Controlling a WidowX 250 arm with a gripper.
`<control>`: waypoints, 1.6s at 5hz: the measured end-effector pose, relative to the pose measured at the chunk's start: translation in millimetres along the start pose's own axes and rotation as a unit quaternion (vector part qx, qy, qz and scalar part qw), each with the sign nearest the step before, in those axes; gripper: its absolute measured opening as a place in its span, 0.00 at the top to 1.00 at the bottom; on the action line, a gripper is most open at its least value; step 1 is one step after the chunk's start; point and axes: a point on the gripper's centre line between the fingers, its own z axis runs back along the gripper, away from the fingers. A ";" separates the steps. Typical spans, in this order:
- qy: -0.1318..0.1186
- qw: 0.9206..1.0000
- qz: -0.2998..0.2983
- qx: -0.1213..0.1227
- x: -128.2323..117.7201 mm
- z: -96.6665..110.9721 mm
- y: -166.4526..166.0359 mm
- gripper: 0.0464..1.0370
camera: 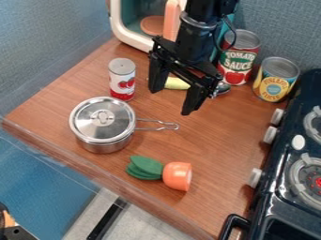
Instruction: Take the silver lid from from the pot and put it on the top left of the table.
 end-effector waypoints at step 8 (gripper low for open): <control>-0.058 0.943 -0.327 0.010 -31.1 -47.5 84.6 0.04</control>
